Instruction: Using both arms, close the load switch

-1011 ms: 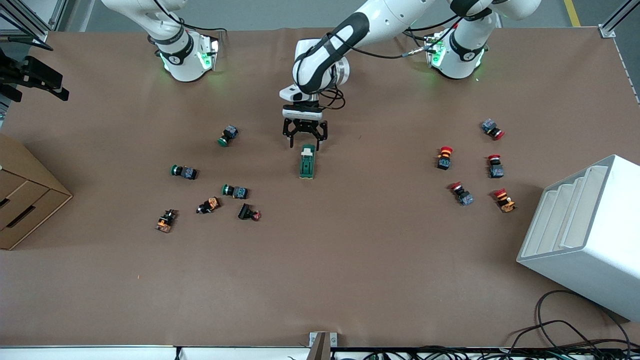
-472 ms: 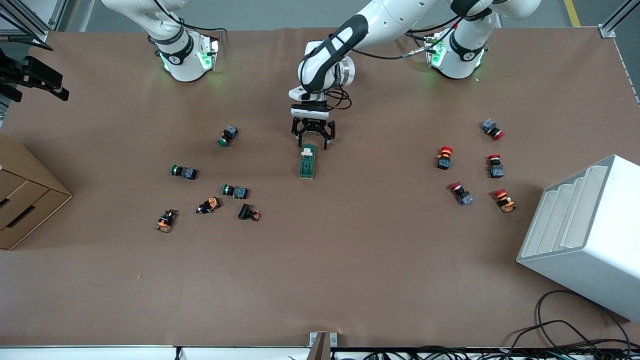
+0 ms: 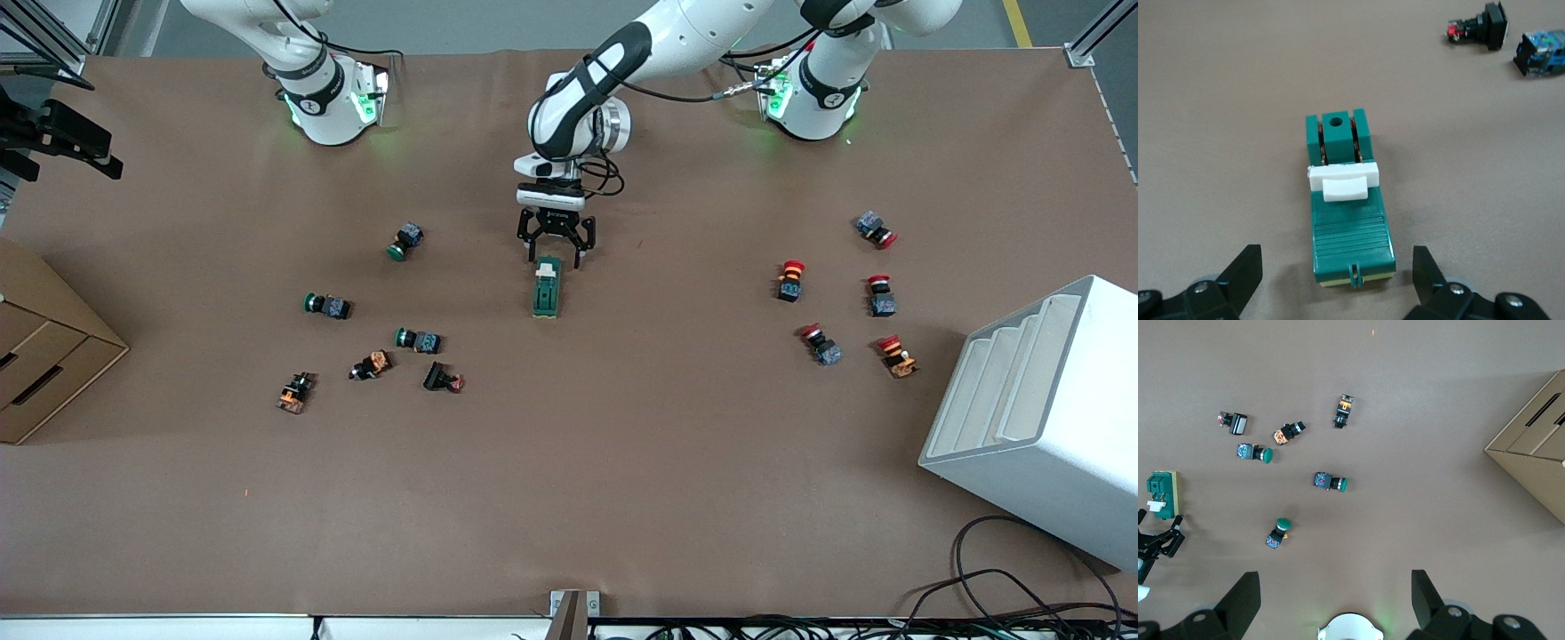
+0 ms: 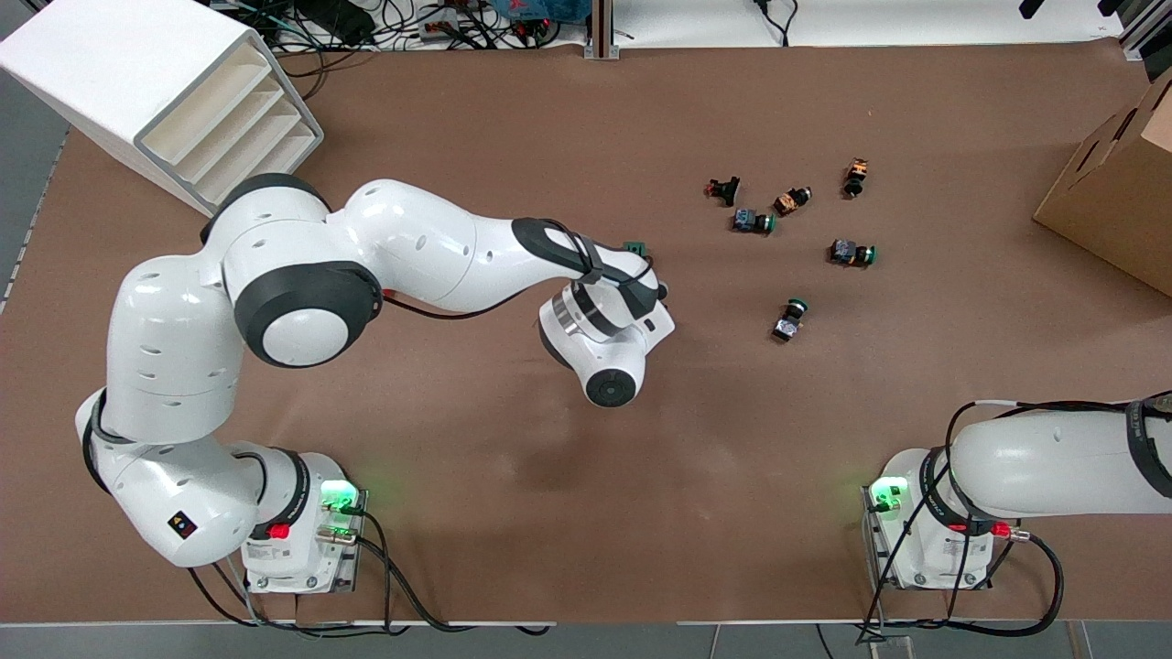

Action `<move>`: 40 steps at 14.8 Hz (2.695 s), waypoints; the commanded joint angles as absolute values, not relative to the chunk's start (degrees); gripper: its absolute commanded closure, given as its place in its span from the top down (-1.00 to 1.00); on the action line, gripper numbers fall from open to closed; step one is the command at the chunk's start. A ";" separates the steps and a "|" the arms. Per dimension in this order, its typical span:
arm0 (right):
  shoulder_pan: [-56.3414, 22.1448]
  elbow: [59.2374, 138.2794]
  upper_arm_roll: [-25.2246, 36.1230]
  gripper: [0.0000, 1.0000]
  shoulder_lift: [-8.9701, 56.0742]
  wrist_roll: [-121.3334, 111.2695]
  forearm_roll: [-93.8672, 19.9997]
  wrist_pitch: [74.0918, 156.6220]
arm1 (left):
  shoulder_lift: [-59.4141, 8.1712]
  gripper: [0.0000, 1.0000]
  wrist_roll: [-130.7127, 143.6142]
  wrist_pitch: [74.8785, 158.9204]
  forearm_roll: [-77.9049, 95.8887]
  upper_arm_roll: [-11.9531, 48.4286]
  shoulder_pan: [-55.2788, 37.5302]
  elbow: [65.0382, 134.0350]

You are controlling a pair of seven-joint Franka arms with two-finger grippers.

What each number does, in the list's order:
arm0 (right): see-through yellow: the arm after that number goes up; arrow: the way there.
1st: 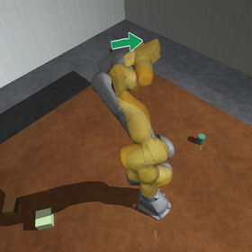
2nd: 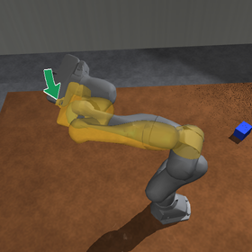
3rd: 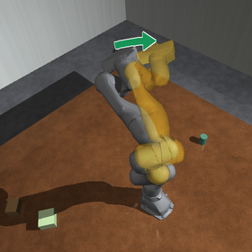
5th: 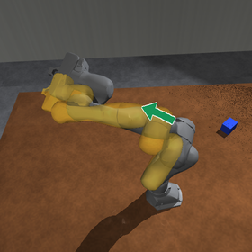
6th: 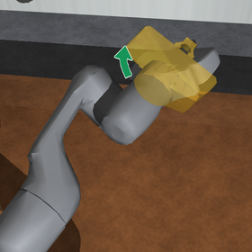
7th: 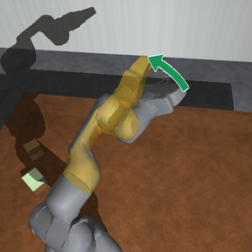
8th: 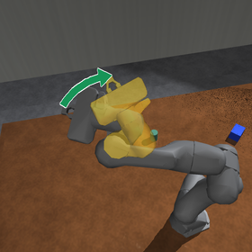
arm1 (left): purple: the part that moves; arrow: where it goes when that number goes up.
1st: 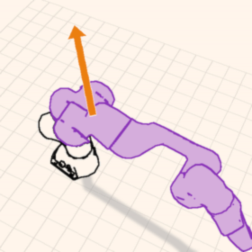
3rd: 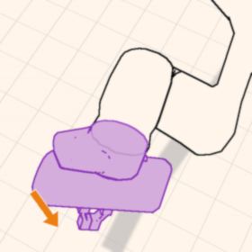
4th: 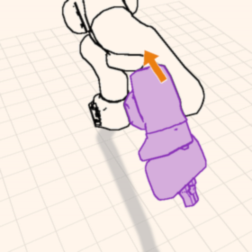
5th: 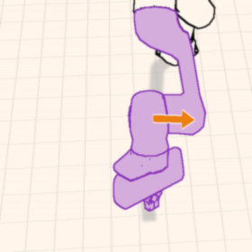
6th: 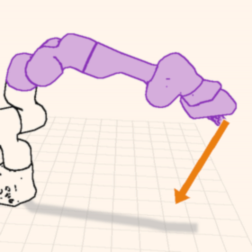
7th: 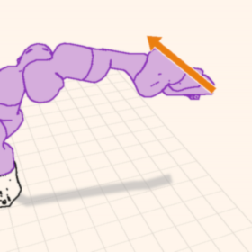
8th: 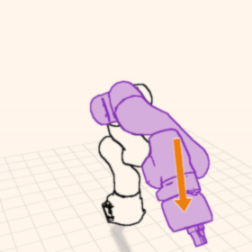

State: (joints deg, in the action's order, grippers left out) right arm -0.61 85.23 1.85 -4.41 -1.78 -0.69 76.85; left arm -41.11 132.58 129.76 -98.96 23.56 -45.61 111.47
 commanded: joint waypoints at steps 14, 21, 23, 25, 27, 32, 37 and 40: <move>-1.40 85.43 1.50 1.00 3.86 -2.20 2.11 85.17 | -47.19 0.99 146.34 119.98 -108.19 22.76 -51.24 111.62; -15.62 92.00 0.62 1.00 9.14 47.21 -5.35 94.97 | -47.64 0.99 146.08 119.97 -108.28 22.76 -51.24 111.53; -21.07 97.27 0.62 1.00 9.40 59.71 -5.36 101.14 | -47.64 0.99 145.99 119.97 -108.28 22.76 -51.24 111.45; -23.80 101.15 0.70 1.00 9.93 62.40 -5.19 106.15 | -47.64 0.99 145.99 119.97 -108.28 22.76 -51.24 111.53; -26.18 101.51 0.62 1.00 12.03 65.36 -4.92 106.96 | -47.46 0.99 145.99 119.97 -108.19 22.76 -51.24 111.53; -37.33 108.52 0.62 1.00 15.46 98.89 -5.01 123.52 | -47.46 0.99 145.99 119.97 -108.19 22.76 -51.15 111.53; -47.44 110.74 0.88 1.00 21.78 119.77 -4.22 135.69 | -47.29 0.99 145.99 119.88 -108.19 22.76 -51.15 111.53; -49.91 111.53 0.97 1.00 24.08 127.50 -1.51 138.85 | -47.20 0.99 145.99 119.97 -108.19 22.76 -51.15 111.45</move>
